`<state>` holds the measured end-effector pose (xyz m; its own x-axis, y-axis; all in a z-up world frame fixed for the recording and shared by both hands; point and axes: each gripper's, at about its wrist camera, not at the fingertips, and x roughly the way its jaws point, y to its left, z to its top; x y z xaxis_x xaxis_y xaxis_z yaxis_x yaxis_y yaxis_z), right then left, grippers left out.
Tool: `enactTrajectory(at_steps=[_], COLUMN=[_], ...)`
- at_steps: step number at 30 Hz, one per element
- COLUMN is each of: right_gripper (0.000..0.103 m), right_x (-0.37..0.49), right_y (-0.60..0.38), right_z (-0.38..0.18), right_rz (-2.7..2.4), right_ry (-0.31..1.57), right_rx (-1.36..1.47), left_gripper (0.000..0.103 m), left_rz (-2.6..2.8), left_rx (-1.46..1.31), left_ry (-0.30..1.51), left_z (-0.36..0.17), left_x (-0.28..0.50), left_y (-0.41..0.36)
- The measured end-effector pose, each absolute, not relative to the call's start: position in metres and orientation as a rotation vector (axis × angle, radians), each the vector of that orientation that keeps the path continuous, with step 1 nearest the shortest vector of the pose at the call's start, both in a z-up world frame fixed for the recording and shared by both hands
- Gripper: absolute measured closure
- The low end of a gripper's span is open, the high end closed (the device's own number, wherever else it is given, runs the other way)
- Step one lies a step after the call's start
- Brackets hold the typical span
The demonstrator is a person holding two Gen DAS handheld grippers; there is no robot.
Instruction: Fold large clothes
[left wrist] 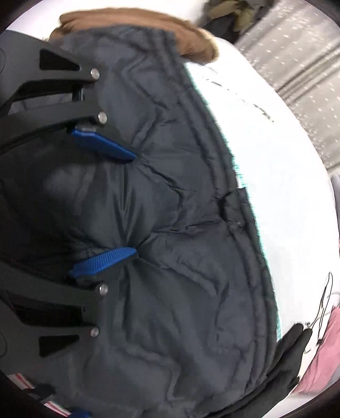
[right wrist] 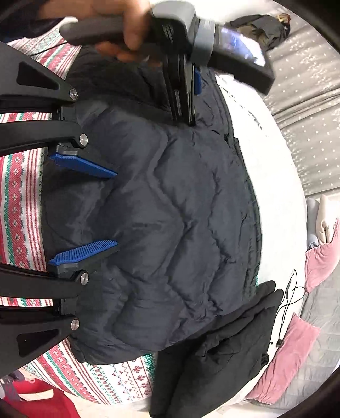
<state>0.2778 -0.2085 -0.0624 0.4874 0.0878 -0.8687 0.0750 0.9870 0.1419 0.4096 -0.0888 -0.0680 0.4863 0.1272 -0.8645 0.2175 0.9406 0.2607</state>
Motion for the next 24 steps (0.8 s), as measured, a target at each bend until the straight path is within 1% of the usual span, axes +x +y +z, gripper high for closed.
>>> enactTrajectory(at_steps=[3, 5, 8, 13, 19, 24], right_gripper=[0.051, 0.05, 0.048, 0.047, 0.046, 0.046], right_x=[0.277, 0.276, 0.276, 0.28, 0.28, 0.283], right_y=[-0.207, -0.205, -0.204, -0.205, -0.205, -0.203], right_z=[-0.063, -0.062, -0.061, -0.061, -0.06, -0.06], right_rz=[-0.007, -0.011, -0.016, -0.023, -0.034, -0.038], right_ry=[1.067, 1.066, 1.066, 1.059, 1.051, 1.054], right_rx=[0.138, 0.119, 0.118, 0.123, 0.115, 0.104], left_gripper=[0.032, 0.032, 0.032, 0.032, 0.032, 0.032], left_rz=[-0.055, -0.054, -0.081, -0.065, -0.009, 0.011], left_rx=[0.413, 0.412, 0.379, 0.331, 0.347, 0.373], left_ry=[1.044, 1.066, 1.106, 1.092, 1.137, 1.135], left_z=[-0.073, -0.072, -0.059, -0.043, -0.069, -0.089], left_x=[0.403, 0.404, 0.41, 0.438, 0.478, 0.481], left_y=[-0.095, -0.098, -0.097, -0.09, -0.084, -0.089])
